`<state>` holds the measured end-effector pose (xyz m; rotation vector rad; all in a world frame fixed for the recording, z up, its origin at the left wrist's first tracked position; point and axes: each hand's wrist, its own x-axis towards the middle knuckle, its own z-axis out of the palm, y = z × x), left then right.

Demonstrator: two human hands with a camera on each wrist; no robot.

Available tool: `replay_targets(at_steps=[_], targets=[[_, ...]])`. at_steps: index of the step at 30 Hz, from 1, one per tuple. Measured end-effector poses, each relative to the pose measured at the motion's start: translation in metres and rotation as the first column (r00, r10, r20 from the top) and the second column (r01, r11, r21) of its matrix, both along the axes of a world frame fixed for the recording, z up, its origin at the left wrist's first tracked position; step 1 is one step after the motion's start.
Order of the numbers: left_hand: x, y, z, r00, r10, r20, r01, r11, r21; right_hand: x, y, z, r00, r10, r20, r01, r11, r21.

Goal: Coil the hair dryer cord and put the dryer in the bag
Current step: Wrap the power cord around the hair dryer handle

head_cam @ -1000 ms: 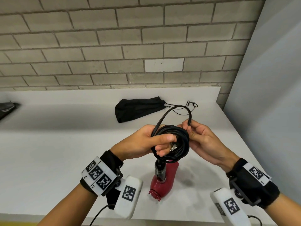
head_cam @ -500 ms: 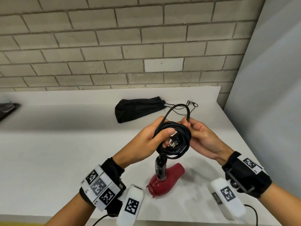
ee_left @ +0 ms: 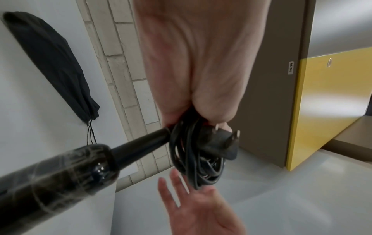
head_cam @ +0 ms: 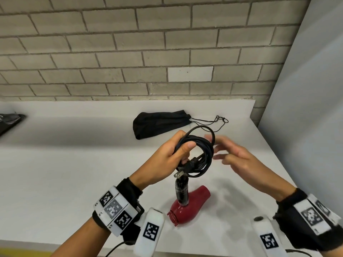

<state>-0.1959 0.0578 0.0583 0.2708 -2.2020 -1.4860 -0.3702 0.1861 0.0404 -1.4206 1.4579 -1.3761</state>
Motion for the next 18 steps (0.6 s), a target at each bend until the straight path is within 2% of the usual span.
replay_targets(at_steps=[2, 3, 4, 5, 6, 7, 8, 9, 11, 13, 14, 18], targets=[[-0.001, 0.0, 0.0, 1.0, 0.0, -0.002, 0.0, 1.0, 0.007, 0.007, 0.011, 0.004, 0.964, -0.189, -0.186, 0.145, 0.962, -0.231], [-0.003, 0.001, 0.001, 1.0, 0.003, -0.009, -0.003, 1.0, 0.008, 0.015, 0.015, 0.005, 0.886, -0.287, -0.363, 0.159, 0.926, -0.344], [-0.004, 0.001, 0.001, 1.0, 0.005, -0.017, -0.005, 1.0, 0.012, 0.024, 0.016, 0.005, 0.73, -0.384, -0.565, 0.135, 0.892, -0.431], [-0.006, 0.002, 0.001, 1.0, 0.007, -0.019, -0.007, 1.0, 0.018, 0.03, 0.015, 0.004, 0.514, -0.457, -0.726, 0.083, 0.869, -0.489], [-0.008, 0.003, 0.001, 1.0, 0.007, -0.018, -0.007, 1.0, 0.023, 0.036, 0.012, 0.0, 0.312, -0.5, -0.808, 0.03, 0.855, -0.518], [-0.01, 0.003, 0.001, 1.0, 0.006, -0.012, -0.006, 1.0, 0.026, 0.041, 0.008, -0.004, 0.168, -0.528, -0.833, -0.001, 0.845, -0.535], [-0.011, 0.003, 0.002, 1.0, 0.006, -0.008, -0.006, 0.999, 0.033, 0.047, 0.005, -0.007, 0.109, -0.548, -0.829, -0.009, 0.834, -0.552], [-0.011, 0.004, 0.002, 1.0, 0.008, -0.008, -0.008, 0.999, 0.047, 0.051, 0.003, -0.009, 0.116, -0.569, -0.814, -0.007, 0.819, -0.573], [-0.012, 0.004, 0.003, 1.0, 0.013, -0.016, -0.012, 0.997, 0.072, 0.057, 0.004, -0.006, 0.236, -0.57, -0.787, -0.01, 0.808, -0.589], [-0.013, 0.004, 0.002, 1.0, 0.028, -0.009, -0.028, 0.998, 0.058, 0.064, 0.011, 0.001, 0.371, -0.499, -0.783, -0.067, 0.827, -0.559], [-0.014, 0.004, 0.001, 0.999, 0.032, -0.014, -0.031, 0.998, 0.061, 0.068, 0.014, 0.004, 0.403, -0.446, -0.799, -0.118, 0.841, -0.528], [-0.018, 0.005, -0.002, 0.996, 0.081, -0.037, -0.078, 0.995, 0.067, 0.077, 0.021, 0.006, 0.395, -0.312, -0.864, -0.285, 0.853, -0.438]])
